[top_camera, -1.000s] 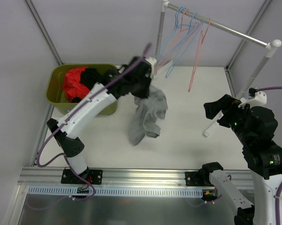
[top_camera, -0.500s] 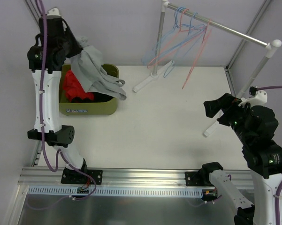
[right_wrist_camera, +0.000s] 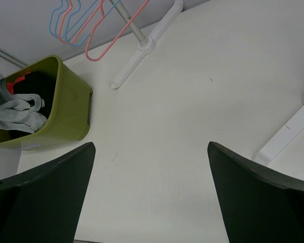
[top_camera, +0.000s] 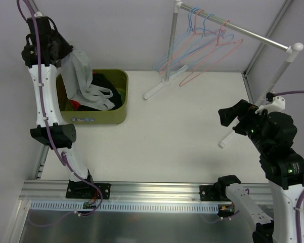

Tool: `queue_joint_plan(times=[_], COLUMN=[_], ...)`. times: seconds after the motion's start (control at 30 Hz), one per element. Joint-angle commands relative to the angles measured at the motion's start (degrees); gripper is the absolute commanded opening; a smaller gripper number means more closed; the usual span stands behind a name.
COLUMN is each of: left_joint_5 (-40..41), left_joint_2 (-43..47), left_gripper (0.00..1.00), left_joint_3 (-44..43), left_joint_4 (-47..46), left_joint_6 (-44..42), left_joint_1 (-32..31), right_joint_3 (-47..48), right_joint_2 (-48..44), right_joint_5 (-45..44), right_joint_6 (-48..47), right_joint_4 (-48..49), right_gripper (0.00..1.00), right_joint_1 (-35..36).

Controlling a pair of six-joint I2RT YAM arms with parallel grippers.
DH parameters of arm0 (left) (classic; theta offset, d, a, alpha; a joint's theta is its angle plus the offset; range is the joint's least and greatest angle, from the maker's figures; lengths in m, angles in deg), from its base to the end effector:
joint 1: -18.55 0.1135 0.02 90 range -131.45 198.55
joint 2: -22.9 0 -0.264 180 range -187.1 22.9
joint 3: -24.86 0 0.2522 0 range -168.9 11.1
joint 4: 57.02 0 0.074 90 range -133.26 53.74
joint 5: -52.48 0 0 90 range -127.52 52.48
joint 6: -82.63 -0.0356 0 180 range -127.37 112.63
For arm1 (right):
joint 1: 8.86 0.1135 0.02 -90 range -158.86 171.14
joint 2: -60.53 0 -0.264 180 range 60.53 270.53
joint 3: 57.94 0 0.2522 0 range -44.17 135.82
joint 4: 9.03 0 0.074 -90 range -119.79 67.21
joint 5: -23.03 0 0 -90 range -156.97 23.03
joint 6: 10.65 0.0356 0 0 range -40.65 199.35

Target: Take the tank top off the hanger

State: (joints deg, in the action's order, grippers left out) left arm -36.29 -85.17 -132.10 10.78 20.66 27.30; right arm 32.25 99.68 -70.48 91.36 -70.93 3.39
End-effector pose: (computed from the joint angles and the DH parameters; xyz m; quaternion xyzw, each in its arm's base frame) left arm 0.3669 0.0573 0.5190 -0.2626 0.7701 -0.0887 0.5746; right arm 0.0800 0.0151 0.4556 0.0179 0.7705 0.1107 0.6275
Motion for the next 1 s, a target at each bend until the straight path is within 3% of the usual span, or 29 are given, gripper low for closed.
queue_joint_plan(times=[0.0,0.1,0.2,0.33,0.43,0.6,0.87,0.97], left_joint_5=[-9.8,-10.3,-5.9,-1.7,-1.7,5.0,3.8,3.8], left_joint_2=[-3.3,-3.7,-1.7,2.9,5.4,3.3,-6.9,-3.7], left_gripper=[0.0,0.0,0.0,0.0,0.0,0.0,0.0,0.0], left_joint_3=[0.5,1.9,7.0,25.4,37.0,45.5,49.0,49.8], left_joint_4=[-3.8,-4.3,-4.6,-7.9,-12.3,-12.4,-12.3,-12.3], left_joint_6=[0.1,-3.0,-5.9,-3.4,-1.6,-0.7,-1.2,-1.2], left_joint_1=[-1.8,-7.1,-13.5,-18.0,-18.5,-18.3,-15.8,-15.9], right_joint_3=[1.8,2.5,2.5,1.3,-0.3,-2.1,-3.6,-3.6], right_joint_2=[2.6,4.0,4.3,4.1,3.2,2.2,1.9,1.7], right_joint_5=[1.9,2.4,2.4,2.3,1.8,1.1,2.3,2.4], right_joint_6=[-0.1,-0.3,-0.4,-0.2,-0.5,-1.0,-1.0,-1.8], right_joint_4=[3.0,3.2,4.2,5.0,5.3,5.4,6.1,6.1], right_gripper=[1.0,1.0,0.99,1.0,1.0,1.0,1.0,0.99], right_joint_1=[-0.2,-0.2,-0.2,-0.1,-0.1,-0.2,-0.2,-0.2])
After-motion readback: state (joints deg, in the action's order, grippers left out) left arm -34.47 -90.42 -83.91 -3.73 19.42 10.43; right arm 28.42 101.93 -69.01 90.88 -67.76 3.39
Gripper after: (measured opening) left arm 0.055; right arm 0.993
